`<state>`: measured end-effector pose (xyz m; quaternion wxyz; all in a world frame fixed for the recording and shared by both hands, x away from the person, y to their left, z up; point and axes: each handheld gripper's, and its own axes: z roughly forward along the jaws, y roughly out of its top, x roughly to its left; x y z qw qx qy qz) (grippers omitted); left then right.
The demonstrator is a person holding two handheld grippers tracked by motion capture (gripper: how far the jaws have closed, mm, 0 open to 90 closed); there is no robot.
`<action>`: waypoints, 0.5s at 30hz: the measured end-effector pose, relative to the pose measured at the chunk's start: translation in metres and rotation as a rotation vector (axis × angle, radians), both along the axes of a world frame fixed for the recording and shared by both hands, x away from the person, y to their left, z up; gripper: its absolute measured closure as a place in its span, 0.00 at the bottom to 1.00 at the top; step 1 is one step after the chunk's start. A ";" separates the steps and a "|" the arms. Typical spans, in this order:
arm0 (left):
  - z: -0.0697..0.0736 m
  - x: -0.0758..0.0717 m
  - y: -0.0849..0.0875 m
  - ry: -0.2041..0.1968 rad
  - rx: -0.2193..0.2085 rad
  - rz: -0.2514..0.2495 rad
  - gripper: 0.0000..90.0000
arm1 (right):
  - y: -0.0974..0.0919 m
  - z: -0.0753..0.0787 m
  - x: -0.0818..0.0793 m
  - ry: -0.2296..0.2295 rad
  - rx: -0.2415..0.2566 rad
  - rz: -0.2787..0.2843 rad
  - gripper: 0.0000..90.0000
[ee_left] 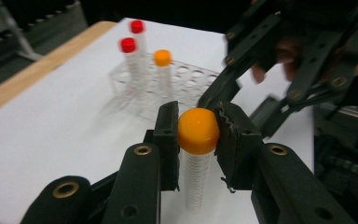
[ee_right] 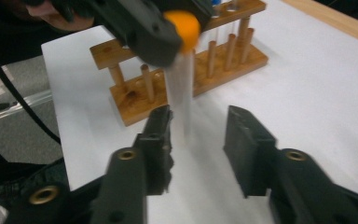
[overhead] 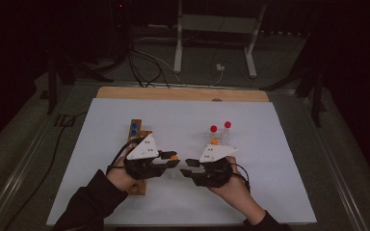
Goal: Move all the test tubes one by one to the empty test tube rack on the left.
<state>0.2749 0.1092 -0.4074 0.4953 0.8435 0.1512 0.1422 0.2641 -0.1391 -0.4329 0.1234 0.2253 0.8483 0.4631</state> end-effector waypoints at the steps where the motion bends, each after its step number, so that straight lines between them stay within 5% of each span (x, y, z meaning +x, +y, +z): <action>1: 0.002 0.000 0.003 -0.009 -0.003 0.012 0.80 | -0.002 0.001 0.000 -0.005 0.003 -0.007 0.59; 15: 0.025 0.001 0.036 -0.053 -0.014 0.119 0.80 | -0.028 0.003 -0.009 -0.013 0.048 -0.070 0.18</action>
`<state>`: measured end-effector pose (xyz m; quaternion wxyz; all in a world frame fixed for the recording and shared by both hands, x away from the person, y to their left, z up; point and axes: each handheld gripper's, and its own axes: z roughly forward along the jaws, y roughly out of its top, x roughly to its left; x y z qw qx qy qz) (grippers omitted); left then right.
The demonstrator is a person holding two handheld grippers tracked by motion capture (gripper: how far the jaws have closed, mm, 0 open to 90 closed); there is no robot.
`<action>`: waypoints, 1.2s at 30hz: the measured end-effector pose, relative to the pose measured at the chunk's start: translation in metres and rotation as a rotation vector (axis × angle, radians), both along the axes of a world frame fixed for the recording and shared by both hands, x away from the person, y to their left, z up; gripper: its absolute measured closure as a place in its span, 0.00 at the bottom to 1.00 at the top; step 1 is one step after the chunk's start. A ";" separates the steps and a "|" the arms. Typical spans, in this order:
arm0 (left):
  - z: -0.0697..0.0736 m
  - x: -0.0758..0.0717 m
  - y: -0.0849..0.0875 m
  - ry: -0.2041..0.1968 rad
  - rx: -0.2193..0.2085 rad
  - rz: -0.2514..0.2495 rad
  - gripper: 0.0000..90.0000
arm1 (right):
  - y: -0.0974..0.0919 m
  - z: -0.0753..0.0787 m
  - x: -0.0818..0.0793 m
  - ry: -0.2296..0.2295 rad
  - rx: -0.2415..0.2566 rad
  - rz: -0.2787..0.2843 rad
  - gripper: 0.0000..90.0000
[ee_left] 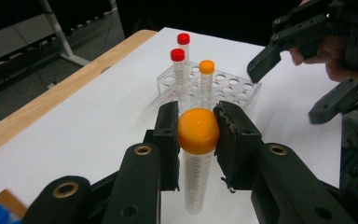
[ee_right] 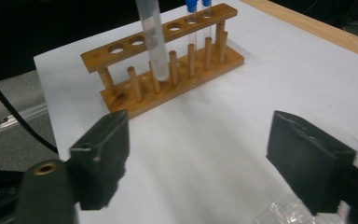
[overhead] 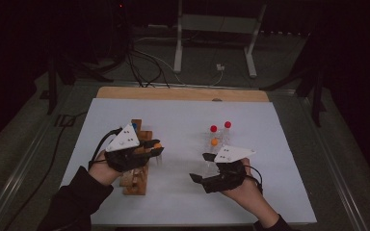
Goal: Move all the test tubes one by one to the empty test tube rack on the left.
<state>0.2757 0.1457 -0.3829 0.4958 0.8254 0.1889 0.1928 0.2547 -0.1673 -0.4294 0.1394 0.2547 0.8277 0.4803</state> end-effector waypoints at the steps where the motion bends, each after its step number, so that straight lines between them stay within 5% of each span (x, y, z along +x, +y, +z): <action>1: 0.001 0.000 0.003 0.003 -0.001 0.003 0.80 | -0.001 0.000 0.000 0.002 0.001 -0.010 0.16; 10: 0.011 0.001 0.027 -0.017 -0.003 0.078 0.80 | -0.013 0.004 0.000 -0.014 0.040 -0.060 0.00; 20: 0.020 0.013 0.051 -0.045 -0.007 0.181 0.80 | -0.021 0.006 -0.002 -0.035 0.064 -0.056 0.00; 27: 0.007 0.028 0.061 -0.043 -0.017 0.270 0.80 | -0.024 0.007 -0.003 -0.049 0.070 -0.056 0.00; 36: -0.018 0.044 0.061 -0.005 -0.015 0.309 0.80 | -0.029 0.005 -0.001 -0.044 0.079 -0.067 0.00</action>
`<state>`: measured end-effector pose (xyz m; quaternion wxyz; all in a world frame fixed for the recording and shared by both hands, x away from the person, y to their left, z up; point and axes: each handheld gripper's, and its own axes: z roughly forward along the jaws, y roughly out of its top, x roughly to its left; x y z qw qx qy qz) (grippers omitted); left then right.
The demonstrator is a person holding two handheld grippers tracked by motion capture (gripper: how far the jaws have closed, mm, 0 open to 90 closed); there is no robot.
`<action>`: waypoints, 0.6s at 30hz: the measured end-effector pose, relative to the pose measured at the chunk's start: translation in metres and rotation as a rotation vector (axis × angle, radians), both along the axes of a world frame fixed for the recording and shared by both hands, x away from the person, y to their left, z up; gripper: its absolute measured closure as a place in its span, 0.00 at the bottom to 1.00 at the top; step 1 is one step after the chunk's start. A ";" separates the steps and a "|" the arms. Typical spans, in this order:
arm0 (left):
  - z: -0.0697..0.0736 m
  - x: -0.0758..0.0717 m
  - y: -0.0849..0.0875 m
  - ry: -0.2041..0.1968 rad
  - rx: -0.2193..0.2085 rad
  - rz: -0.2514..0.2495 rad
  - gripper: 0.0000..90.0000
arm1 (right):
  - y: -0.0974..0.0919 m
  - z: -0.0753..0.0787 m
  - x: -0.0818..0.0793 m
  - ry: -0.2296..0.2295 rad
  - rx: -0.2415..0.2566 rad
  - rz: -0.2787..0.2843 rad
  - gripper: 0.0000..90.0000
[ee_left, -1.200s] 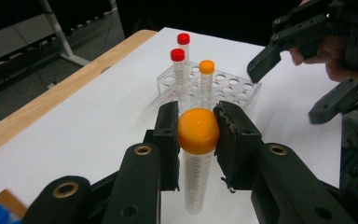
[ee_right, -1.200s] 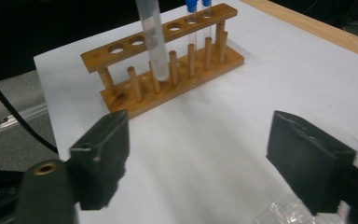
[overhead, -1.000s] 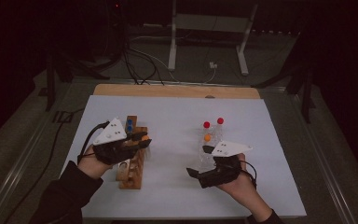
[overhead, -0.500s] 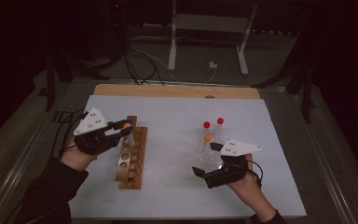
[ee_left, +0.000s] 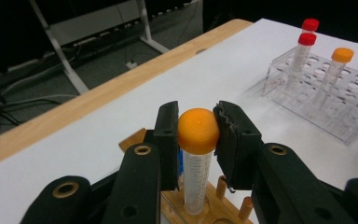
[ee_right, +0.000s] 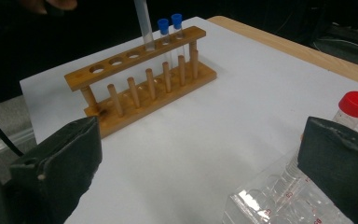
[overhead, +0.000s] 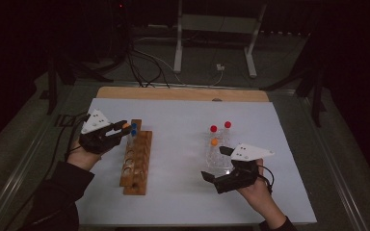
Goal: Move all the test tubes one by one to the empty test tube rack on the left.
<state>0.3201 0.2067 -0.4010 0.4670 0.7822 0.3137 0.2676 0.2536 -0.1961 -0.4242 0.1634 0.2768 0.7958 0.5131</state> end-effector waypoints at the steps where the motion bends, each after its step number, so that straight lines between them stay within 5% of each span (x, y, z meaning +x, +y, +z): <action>1: -0.002 0.001 0.000 0.004 0.002 -0.001 0.80 | -0.001 0.000 0.000 -0.001 0.000 -0.001 0.00; 18: -0.041 0.008 -0.005 0.071 0.006 0.015 0.80 | -0.004 -0.005 0.000 0.009 -0.002 -0.008 0.00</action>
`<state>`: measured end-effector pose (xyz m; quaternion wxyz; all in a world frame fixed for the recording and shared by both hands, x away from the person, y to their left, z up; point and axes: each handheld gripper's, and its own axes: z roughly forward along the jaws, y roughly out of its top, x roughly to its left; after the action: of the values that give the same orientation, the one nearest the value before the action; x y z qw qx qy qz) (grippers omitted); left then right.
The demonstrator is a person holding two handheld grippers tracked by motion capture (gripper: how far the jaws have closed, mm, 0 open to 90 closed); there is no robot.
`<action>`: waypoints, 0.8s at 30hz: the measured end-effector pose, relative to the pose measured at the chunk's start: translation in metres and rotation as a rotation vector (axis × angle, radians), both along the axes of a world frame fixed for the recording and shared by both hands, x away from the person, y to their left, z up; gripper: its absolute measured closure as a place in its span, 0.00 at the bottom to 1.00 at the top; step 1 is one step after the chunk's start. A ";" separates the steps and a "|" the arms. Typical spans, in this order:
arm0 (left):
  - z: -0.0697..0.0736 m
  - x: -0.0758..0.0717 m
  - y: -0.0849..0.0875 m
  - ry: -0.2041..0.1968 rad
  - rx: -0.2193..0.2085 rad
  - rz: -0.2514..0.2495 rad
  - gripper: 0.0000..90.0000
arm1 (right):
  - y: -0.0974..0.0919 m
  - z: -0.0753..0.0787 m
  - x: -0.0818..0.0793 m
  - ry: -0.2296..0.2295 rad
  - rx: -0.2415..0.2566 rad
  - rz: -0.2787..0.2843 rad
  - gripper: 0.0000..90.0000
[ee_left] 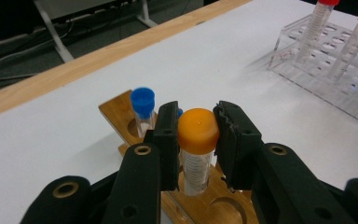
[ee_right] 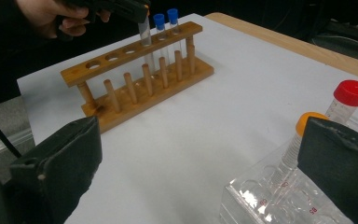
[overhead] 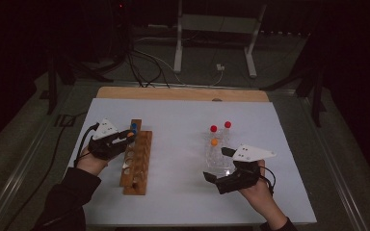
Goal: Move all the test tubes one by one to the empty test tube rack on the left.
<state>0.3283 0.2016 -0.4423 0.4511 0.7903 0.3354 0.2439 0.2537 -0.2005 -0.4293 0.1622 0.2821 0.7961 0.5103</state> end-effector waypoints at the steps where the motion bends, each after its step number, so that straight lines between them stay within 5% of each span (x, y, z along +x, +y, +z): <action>1: -0.002 0.000 0.000 0.005 -0.002 0.001 0.80 | 0.000 0.000 0.000 0.000 0.000 0.000 0.00; 20: -0.008 -0.004 0.002 0.023 0.019 0.021 0.79 | -0.006 0.009 0.003 -0.009 0.018 -0.008 0.00; 24: -0.007 -0.007 0.005 0.034 -0.007 0.012 0.71 | -0.007 0.014 0.005 -0.021 0.003 -0.022 0.00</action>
<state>0.3216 0.2062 -0.4490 0.4466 0.7908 0.3485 0.2320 0.2591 -0.2080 -0.4154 0.1759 0.2857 0.7903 0.5127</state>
